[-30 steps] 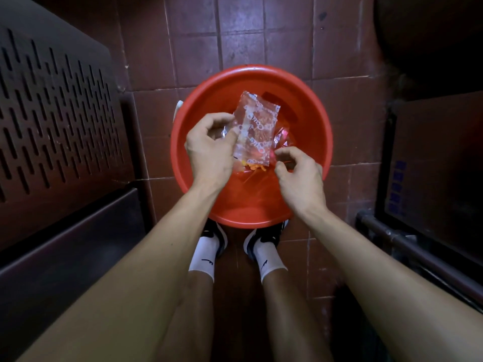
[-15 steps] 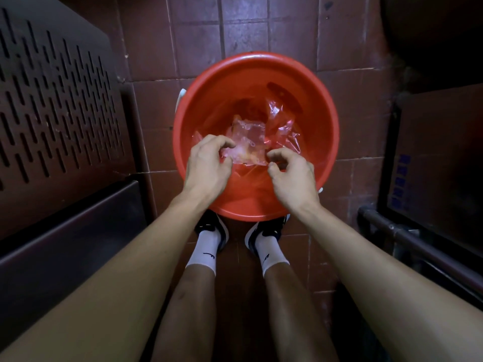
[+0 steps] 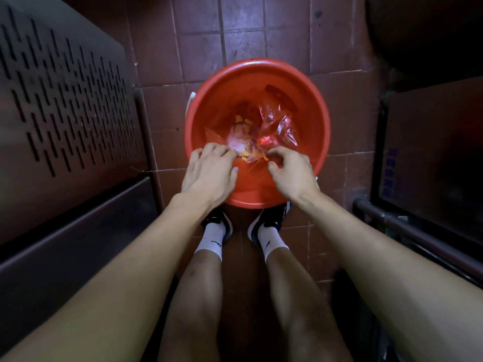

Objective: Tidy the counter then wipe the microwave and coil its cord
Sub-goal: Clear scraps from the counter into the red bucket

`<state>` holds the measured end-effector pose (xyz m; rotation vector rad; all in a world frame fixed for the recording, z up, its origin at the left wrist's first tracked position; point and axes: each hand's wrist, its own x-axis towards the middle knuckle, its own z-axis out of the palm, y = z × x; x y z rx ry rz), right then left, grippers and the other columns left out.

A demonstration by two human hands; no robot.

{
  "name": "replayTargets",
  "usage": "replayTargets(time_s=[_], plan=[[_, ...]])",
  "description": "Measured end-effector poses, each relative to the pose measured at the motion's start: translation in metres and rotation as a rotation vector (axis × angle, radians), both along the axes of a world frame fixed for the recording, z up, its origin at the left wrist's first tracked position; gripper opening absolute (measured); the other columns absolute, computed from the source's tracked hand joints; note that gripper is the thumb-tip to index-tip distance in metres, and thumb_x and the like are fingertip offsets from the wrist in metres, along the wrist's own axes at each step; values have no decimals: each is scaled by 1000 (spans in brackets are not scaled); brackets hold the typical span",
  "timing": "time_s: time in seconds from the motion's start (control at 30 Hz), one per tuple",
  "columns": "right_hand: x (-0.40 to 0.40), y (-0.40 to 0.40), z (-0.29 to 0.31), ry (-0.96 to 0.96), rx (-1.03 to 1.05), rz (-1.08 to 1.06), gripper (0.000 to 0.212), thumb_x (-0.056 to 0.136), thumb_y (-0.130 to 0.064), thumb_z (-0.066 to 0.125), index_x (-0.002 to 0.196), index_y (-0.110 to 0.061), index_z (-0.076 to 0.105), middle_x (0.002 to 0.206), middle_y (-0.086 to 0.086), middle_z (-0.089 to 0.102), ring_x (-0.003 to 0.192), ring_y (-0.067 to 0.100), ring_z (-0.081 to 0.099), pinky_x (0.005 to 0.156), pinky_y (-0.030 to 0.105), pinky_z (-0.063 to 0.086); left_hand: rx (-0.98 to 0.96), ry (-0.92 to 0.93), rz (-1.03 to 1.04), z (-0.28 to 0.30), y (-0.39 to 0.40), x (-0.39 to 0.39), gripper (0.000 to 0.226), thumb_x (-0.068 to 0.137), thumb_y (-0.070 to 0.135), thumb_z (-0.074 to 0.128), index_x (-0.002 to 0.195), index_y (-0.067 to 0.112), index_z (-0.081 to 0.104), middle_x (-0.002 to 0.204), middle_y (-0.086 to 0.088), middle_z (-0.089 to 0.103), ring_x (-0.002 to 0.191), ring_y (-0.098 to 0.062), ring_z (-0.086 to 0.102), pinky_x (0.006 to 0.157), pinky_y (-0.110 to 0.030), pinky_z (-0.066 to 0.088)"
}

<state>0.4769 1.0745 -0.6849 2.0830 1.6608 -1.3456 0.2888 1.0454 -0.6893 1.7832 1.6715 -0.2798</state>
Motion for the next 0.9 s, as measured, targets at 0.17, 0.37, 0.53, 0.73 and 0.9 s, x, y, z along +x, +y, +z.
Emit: replayTargets(time_s=[0.17,0.37,0.53,0.73,0.9], plan=[[5,6,73,-60,9,195,38,94,-20,55,131,-21,62,131,6,65,123,28,58,101,38,46,-133,-1,62,75,-1,-13,45,96,38,50,138,23,52,140,0,53,131,-26,42,103,-46,35],[7,22,199,-120,87,460,39,92,-29,59,130,-19,60,129,8,64,118,33,60,95,47,51,-171,39,106,210,7,-22,48,96,39,51,141,23,49,143,-4,53,130,-31,46,102,-47,41],[13,32,278,-91,252,566,43,90,-35,60,131,-24,58,131,-1,62,118,28,60,90,43,52,-90,56,249,293,0,-17,49,97,42,51,142,23,48,145,-2,51,132,-29,46,103,-47,42],[8,44,371,63,423,654,48,88,-36,64,134,-21,58,134,2,61,122,26,57,92,41,49,24,56,505,389,-25,-9,46,96,43,52,138,23,51,143,0,53,130,-27,49,103,-45,44],[-18,41,424,163,451,772,49,89,-33,64,136,-23,56,141,2,57,129,28,52,101,43,46,124,107,676,444,-66,-23,49,98,45,49,143,24,46,146,1,50,132,-25,47,106,-44,42]])
